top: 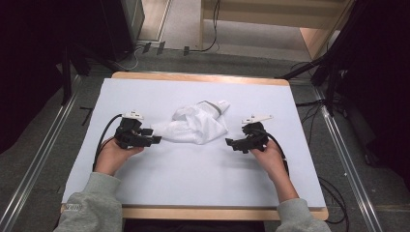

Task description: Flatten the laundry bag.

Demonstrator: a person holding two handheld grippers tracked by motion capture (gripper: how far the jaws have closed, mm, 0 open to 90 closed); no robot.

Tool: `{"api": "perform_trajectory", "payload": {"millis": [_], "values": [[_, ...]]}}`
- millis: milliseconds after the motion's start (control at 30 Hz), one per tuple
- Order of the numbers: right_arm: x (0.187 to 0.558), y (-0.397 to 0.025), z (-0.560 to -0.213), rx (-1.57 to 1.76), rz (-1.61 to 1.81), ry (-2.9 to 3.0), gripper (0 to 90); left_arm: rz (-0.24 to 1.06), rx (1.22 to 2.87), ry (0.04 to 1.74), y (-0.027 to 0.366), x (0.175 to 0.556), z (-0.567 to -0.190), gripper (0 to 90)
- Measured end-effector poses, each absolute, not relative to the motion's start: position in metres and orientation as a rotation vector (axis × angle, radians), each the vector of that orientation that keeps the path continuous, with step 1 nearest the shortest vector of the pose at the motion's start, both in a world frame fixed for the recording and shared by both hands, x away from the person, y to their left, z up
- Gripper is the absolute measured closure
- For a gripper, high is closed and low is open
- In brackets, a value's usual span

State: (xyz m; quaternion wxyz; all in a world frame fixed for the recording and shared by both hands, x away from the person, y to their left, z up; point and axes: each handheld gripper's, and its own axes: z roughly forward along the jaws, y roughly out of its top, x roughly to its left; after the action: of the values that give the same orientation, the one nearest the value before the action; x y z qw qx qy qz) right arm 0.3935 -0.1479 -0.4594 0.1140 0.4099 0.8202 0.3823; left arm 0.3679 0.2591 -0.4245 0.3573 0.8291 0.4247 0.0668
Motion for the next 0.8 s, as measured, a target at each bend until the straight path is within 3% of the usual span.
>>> {"api": "perform_trajectory", "payload": {"millis": [300,433,600,800], "values": [[0.388,-0.144,-0.459,1.21,1.22,2.391,13.3,0.109,2.163,1.081,0.262,0.371,-0.43,49.1],[0.383,-0.149,-0.457,1.214,1.346,2.412,13.1,0.15,2.171,1.069,0.258,0.373,-0.426,46.5],[0.379,-0.155,-0.458,1.236,1.328,2.403,13.1,0.189,2.178,1.107,0.256,0.377,-0.425,43.7],[0.374,-0.154,-0.458,1.246,1.275,2.411,13.5,0.14,2.17,1.096,0.253,0.381,-0.426,42.8]]}}
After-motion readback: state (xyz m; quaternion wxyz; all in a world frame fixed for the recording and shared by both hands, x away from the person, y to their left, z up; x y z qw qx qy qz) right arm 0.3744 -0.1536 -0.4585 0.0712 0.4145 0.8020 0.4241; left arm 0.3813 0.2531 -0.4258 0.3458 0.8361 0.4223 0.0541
